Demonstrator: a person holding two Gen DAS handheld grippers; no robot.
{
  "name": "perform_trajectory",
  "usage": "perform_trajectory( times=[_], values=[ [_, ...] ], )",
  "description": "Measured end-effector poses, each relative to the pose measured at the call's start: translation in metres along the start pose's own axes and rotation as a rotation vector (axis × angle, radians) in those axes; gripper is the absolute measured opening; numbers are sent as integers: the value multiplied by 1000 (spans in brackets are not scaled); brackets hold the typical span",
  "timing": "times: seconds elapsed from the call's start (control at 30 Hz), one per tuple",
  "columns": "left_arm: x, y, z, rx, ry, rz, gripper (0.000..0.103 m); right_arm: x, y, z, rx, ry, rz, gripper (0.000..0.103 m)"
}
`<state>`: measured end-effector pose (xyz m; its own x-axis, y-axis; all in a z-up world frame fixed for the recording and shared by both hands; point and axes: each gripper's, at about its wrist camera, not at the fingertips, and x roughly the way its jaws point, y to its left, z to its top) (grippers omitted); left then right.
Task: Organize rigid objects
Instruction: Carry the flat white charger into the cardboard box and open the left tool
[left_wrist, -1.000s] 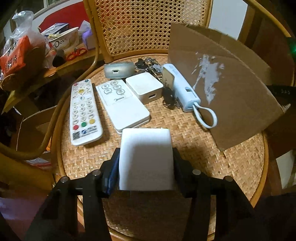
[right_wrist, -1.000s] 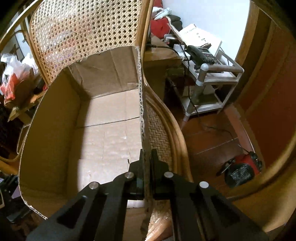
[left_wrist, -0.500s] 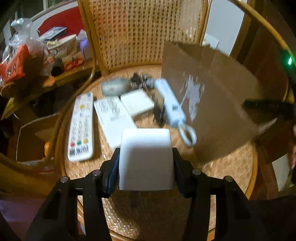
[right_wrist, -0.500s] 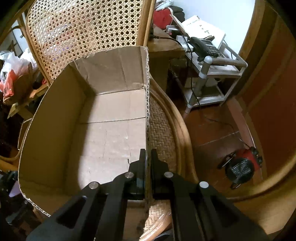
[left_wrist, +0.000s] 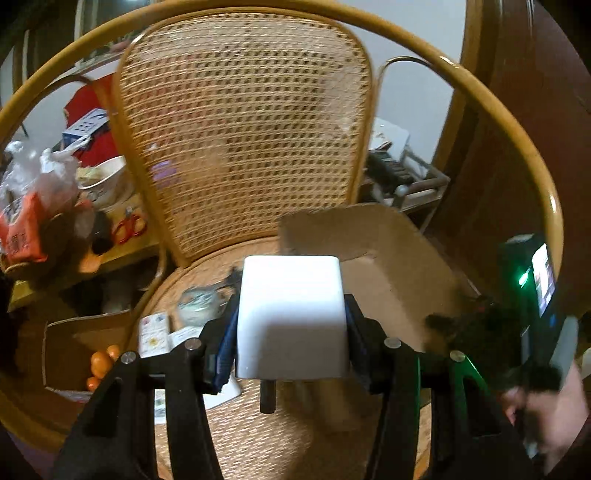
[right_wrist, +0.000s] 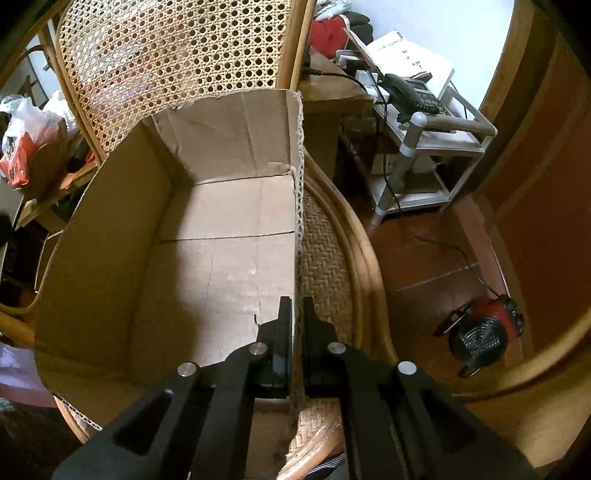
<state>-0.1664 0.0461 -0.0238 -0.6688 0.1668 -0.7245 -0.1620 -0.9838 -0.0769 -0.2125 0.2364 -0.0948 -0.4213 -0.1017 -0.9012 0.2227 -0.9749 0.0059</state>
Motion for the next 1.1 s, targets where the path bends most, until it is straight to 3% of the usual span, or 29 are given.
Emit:
perform_trajectory(
  times=[0.3, 0.73, 0.8, 0.87, 1.1],
  values=[
    [35, -59, 25, 46, 28, -45, 50, -1, -2, -2, -3, -2, -1, 6],
    [76, -81, 19, 41, 115, -70, 50, 1, -5, -1, 6, 3, 21, 6],
    [77, -82, 18, 44, 108, -57, 54, 1, -5, -1, 4, 3, 22, 6],
    [70, -81, 18, 55, 75, -12, 66, 1, -5, -2, 5, 3, 23, 6],
    [56, -63, 20, 47, 38, 0, 70, 4, -3, -2, 7, 8, 27, 7]
  ],
)
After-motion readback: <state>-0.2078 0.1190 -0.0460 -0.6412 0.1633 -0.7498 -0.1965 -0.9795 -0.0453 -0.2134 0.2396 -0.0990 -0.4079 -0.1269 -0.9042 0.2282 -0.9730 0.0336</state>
